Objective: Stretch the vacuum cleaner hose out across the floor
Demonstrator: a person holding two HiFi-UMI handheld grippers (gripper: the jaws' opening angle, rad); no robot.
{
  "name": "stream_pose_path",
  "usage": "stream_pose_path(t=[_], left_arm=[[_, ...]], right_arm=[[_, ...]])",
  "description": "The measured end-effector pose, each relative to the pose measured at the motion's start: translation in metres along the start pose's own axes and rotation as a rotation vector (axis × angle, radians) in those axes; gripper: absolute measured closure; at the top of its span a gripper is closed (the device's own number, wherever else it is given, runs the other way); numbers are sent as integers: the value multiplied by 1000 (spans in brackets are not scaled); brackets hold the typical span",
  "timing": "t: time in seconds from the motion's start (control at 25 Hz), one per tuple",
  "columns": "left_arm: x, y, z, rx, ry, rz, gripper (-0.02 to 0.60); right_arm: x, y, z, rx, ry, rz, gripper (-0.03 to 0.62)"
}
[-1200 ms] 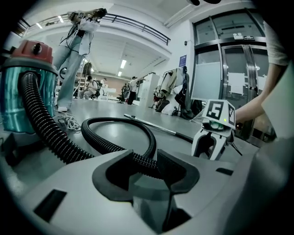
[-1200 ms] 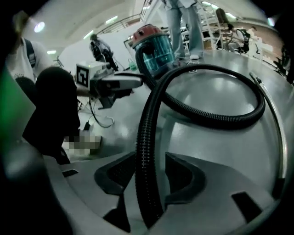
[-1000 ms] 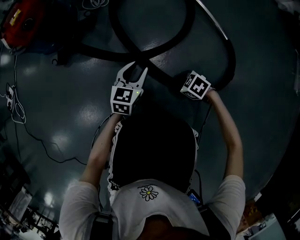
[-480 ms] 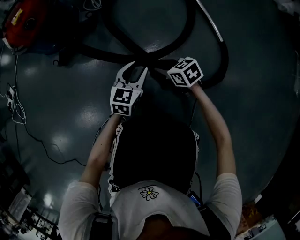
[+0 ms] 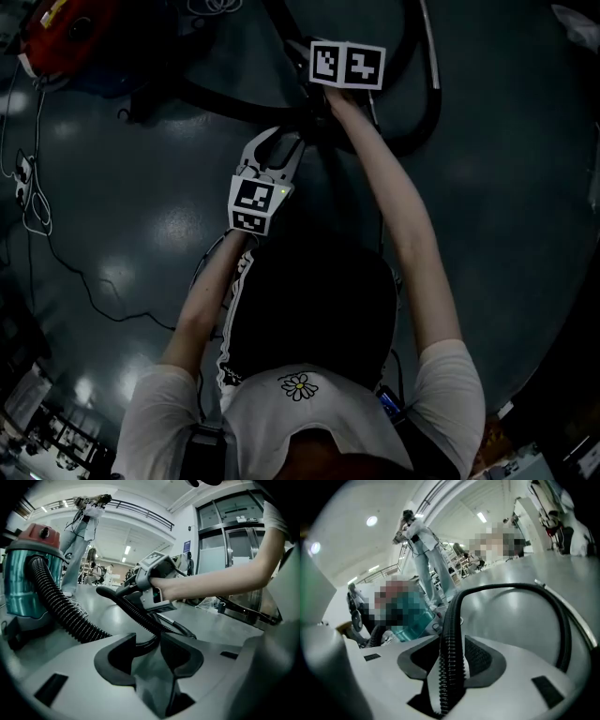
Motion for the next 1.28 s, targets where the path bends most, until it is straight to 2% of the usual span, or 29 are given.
stream_pose_path(t=[0.08,0.12,0.2,0.28,0.36,0.44,0.56,0.68,0.76,0.92,1.08,1.2,1.28], left_arm=[[0,2,-1,4,15,4,434],[0,3,0,5,17,5,434],[0,5,-1,4,9,8,434],[-1,7,-5,6,7,8,434],[-4,10,-8,6,21,7,434],[-9,11,-10,4,34,1,434],[-12,8,-9,-10,35,-10,434],[-12,2,-2,-29,17,-13,434],[-12,-1,1,-36,7,-15,434],[-13,-4,7,-38,1,-22,434],[-11,-2,12,-37,-8,-25,434],[-12,-1,7,-22,-13,-25,434],[-12,2,3,-5,-7,-21,434]], right_arm=[[15,-6,1,-52,30,70,413],[22,-3,3,-39,23,104,413],[34,13,3,40,33,147,413],[34,32,3,111,184,107,413],[9,51,9,141,458,-34,413],[-34,71,23,150,709,-229,411],[-102,108,52,139,923,-499,411],[-144,139,86,44,1118,-640,411],[-160,149,111,-14,1208,-719,411],[-183,145,146,-50,1284,-825,411],[-201,128,150,-64,1369,-897,411],[-196,121,144,-90,1279,-931,410],[-194,124,134,-33,1199,-950,411]])
Point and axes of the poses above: the fingertips, and each gripper's own axes: y backward along the fingers, z to its right, x out of its top, the point moved 6 cm from there along y, backward along the fingers, and after that the axes turned 3 degrees about -x, right-handed, at the moved point
